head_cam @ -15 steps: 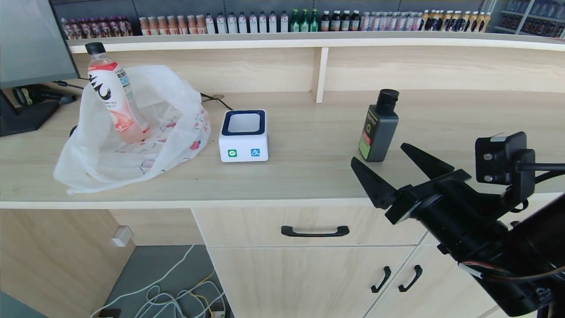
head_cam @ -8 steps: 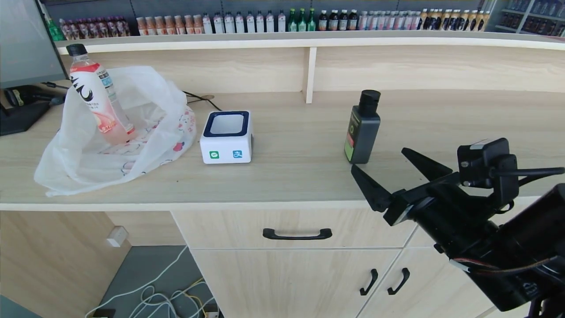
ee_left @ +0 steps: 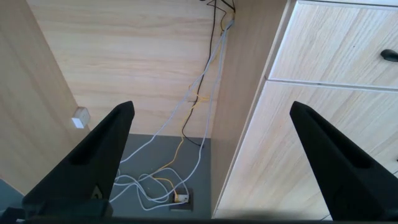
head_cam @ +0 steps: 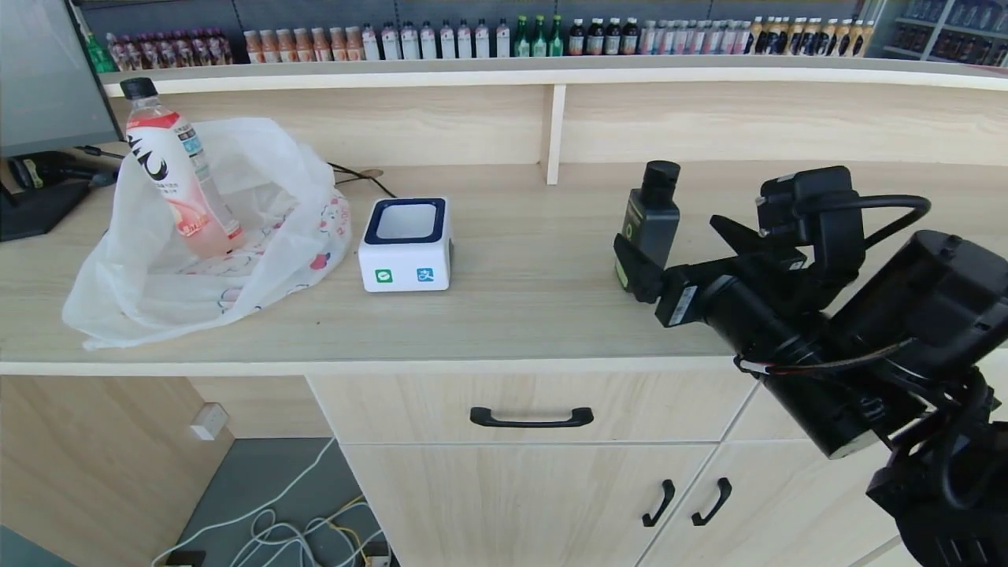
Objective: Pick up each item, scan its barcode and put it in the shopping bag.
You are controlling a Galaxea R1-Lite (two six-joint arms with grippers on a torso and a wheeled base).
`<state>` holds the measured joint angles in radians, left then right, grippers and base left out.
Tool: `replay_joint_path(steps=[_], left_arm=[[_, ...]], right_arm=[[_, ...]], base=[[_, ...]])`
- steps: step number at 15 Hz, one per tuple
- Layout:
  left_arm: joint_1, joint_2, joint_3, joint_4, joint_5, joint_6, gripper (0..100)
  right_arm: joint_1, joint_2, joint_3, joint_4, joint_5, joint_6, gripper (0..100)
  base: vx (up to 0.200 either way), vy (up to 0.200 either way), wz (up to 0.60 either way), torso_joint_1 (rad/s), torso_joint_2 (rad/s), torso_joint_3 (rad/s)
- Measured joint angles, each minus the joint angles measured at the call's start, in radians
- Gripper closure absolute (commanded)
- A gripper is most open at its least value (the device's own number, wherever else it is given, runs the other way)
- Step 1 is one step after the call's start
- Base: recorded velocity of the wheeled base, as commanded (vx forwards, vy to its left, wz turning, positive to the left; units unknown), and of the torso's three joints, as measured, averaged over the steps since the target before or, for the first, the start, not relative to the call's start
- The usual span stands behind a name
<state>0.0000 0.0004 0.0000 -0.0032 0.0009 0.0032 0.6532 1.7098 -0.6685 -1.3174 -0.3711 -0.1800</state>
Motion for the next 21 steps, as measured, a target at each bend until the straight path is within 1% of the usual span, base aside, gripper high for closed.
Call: replay_joint_path(steps=[2,6,9,12,14,17,21], left_arm=[[0.000,0.000,0.000,0.001,0.000,0.000,0],[0.000,0.000,0.000,0.001,0.000,0.000,0],[0.000,0.000,0.000,0.000,0.000,0.000,0],[0.000,0.000,0.000,0.000,0.000,0.000,0],[0.000,0.000,0.000,0.000,0.000,0.000,0],[0.000,0.000,0.000,0.001,0.000,0.000,0],[0.000,0.000,0.000,0.000,0.000,0.000,0]], right_arm=[[0.002,0.005,-0.006,0.000,-0.021,0.024,0],[-0.007,0.017,-0.043,0.006,-0.022,0.033,0],[-0.013,0.040,-0.102,0.021,-0.033,0.033,0],[-0.016,0.064,-0.182,0.084,-0.047,0.036,0],[-0.016,0.084,-0.224,0.102,-0.047,0.050,0],[-0.028,0.105,-0.241,0.125,-0.049,0.074,0],[-0.066,0.129,-0.248,0.126,-0.049,0.090,0]], base=[[0.000,0.000,0.00,0.000,0.00,0.000],[0.000,0.000,0.00,0.000,0.00,0.000],[0.000,0.000,0.00,0.000,0.00,0.000],[0.000,0.000,0.00,0.000,0.00,0.000],[0.000,0.000,0.00,0.000,0.00,0.000],[0.000,0.000,0.00,0.000,0.00,0.000],[0.000,0.000,0.00,0.000,0.00,0.000]])
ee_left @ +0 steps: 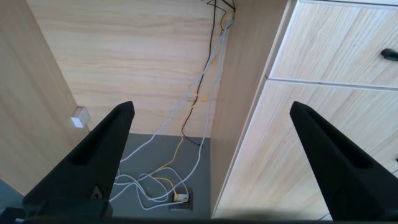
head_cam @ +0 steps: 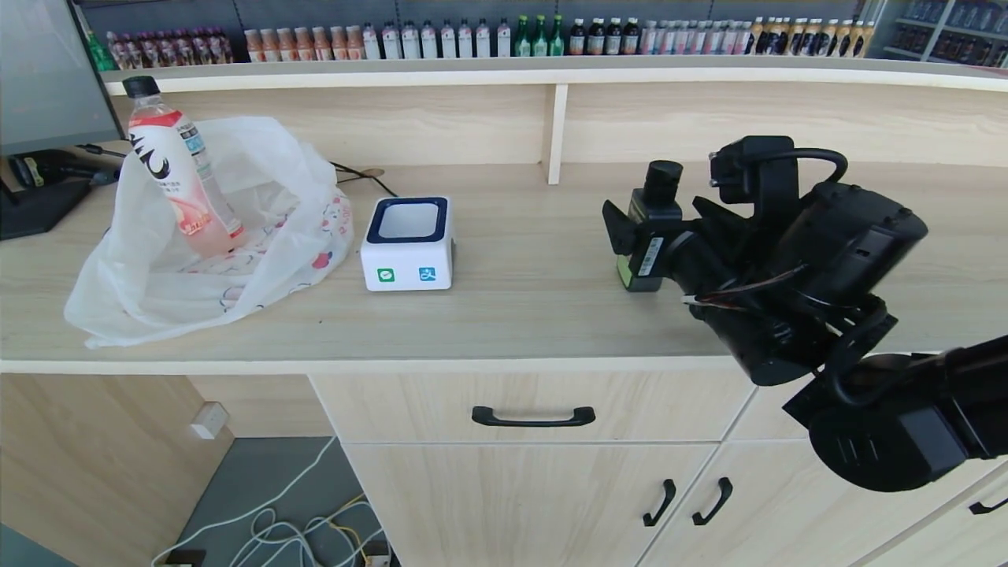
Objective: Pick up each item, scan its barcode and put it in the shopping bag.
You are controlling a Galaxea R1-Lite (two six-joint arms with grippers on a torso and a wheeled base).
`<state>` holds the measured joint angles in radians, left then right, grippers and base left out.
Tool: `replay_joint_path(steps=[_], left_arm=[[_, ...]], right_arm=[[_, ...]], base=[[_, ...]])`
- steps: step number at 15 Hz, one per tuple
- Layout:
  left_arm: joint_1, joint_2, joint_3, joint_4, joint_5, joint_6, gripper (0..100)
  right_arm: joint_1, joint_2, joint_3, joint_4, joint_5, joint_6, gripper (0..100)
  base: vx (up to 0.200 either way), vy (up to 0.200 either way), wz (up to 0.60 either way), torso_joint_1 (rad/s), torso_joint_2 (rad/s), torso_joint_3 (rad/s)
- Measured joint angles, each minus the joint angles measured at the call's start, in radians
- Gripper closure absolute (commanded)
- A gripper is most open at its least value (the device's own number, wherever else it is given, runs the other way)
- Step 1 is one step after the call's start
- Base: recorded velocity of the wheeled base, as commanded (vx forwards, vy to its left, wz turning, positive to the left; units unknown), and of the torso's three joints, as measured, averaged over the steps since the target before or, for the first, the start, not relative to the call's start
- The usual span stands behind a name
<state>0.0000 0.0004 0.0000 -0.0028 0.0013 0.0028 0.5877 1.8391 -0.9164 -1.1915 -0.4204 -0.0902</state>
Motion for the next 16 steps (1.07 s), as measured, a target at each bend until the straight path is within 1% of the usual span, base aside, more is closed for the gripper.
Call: replay_joint_path(steps=[2,8,16], left_arm=[[0.000,0.000,0.000,0.000,0.000,0.000,0],[0.000,0.000,0.000,0.000,0.000,0.000,0],[0.000,0.000,0.000,0.000,0.000,0.000,0]], right_arm=[[-0.011,0.017,-0.005,0.000,0.000,0.001,0],[-0.017,0.104,-0.089,0.004,0.001,0.006,0],[-0.016,0.142,-0.089,0.000,-0.003,0.034,0]], base=[[0.000,0.000,0.00,0.000,0.00,0.000],[0.000,0.000,0.00,0.000,0.00,0.000],[0.000,0.000,0.00,0.000,0.00,0.000]])
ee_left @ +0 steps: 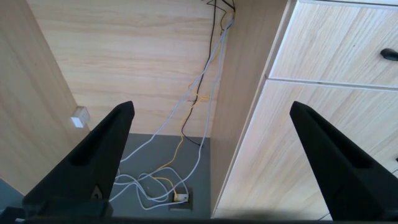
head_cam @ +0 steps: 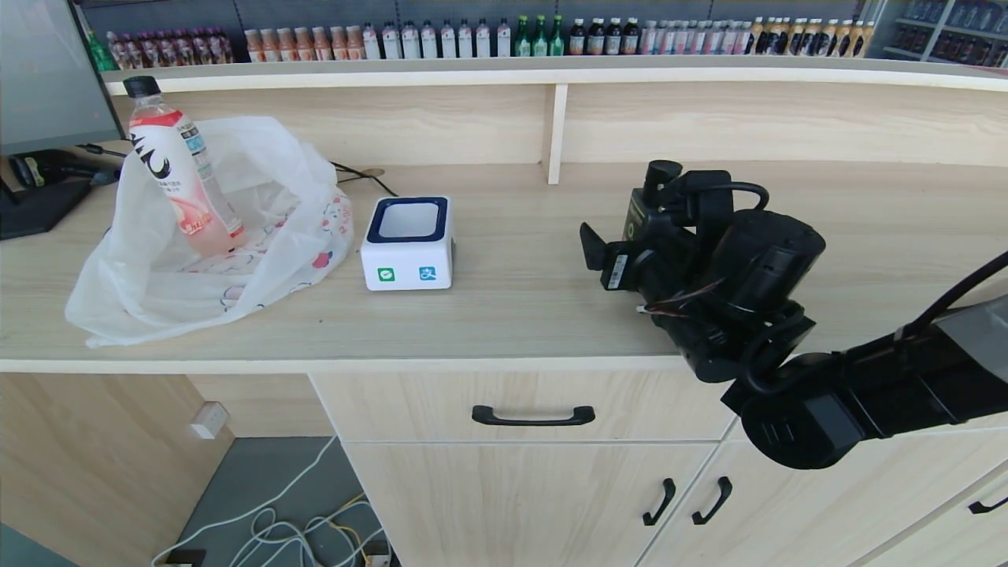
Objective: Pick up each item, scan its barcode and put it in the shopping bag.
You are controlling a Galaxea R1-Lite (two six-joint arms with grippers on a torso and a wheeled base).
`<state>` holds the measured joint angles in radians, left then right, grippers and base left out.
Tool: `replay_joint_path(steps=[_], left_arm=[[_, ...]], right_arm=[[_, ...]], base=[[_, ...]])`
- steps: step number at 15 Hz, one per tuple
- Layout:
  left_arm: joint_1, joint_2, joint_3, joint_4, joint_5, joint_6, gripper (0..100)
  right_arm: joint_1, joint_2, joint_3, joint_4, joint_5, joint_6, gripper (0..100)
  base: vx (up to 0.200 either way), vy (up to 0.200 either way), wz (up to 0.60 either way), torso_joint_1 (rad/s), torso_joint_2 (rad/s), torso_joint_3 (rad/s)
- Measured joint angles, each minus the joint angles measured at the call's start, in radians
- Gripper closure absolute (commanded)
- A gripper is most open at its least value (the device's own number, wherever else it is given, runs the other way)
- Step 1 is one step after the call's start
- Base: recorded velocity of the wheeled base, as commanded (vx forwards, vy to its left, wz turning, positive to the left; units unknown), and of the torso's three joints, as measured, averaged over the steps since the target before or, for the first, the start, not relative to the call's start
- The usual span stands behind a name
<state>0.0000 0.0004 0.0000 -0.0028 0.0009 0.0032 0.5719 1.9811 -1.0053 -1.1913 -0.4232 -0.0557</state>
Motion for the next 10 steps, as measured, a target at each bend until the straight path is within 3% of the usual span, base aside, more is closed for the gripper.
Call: replay_joint_path(steps=[1,2,10], left_arm=[[0.000,0.000,0.000,0.000,0.000,0.000,0],[0.000,0.000,0.000,0.000,0.000,0.000,0],[0.000,0.000,0.000,0.000,0.000,0.000,0]], right_arm=[[0.000,0.001,0.000,0.000,0.000,0.000,0],[0.000,0.003,-0.001,-0.001,0.000,0.000,100],[0.000,-0.002,0.003,-0.004,0.000,-0.001,100]], base=[[0.000,0.000,0.00,0.000,0.00,0.000],[0.000,0.000,0.00,0.000,0.00,0.000],[0.000,0.000,0.00,0.000,0.00,0.000]])
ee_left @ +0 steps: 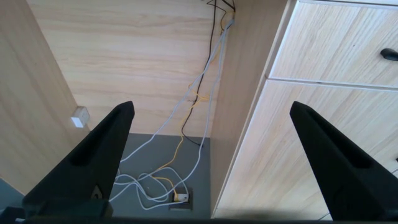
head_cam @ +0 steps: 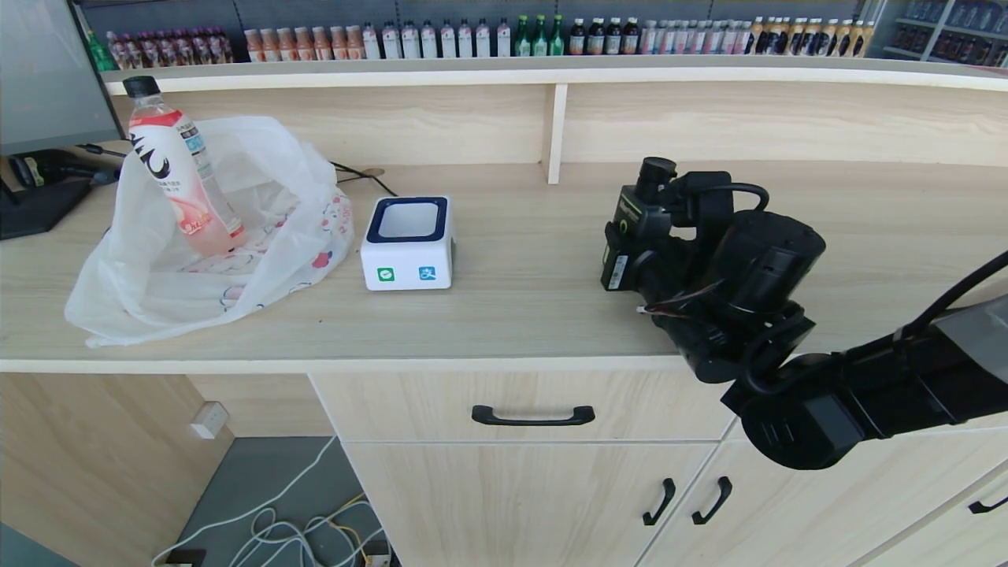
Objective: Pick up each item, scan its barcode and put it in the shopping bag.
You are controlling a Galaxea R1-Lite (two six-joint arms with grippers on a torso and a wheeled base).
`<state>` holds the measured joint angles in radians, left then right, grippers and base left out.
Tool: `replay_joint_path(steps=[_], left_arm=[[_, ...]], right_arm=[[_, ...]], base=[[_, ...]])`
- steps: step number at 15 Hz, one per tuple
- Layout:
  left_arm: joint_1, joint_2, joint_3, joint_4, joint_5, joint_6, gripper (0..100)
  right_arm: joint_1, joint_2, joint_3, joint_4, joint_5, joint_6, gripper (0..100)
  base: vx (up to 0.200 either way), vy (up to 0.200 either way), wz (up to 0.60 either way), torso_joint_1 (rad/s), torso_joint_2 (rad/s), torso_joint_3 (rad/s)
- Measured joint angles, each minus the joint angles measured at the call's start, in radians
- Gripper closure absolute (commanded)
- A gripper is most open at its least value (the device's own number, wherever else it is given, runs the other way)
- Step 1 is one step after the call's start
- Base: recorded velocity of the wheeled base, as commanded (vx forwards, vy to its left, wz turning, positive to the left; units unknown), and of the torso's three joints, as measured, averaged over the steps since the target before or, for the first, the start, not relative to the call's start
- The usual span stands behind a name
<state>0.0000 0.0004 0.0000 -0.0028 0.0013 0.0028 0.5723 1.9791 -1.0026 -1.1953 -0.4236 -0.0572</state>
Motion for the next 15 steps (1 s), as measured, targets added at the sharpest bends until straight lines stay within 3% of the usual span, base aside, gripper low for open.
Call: replay_joint_path(steps=[9,15], left_arm=[[0.000,0.000,0.000,0.000,0.000,0.000,0],[0.000,0.000,0.000,0.000,0.000,0.000,0]], right_arm=[[0.008,-0.059,0.089,-0.008,-0.003,-0.024,100],[0.050,-0.139,0.186,-0.103,-0.010,-0.119,100]], base=[[0.000,0.000,0.00,0.000,0.00,0.000],[0.000,0.000,0.00,0.000,0.00,0.000]])
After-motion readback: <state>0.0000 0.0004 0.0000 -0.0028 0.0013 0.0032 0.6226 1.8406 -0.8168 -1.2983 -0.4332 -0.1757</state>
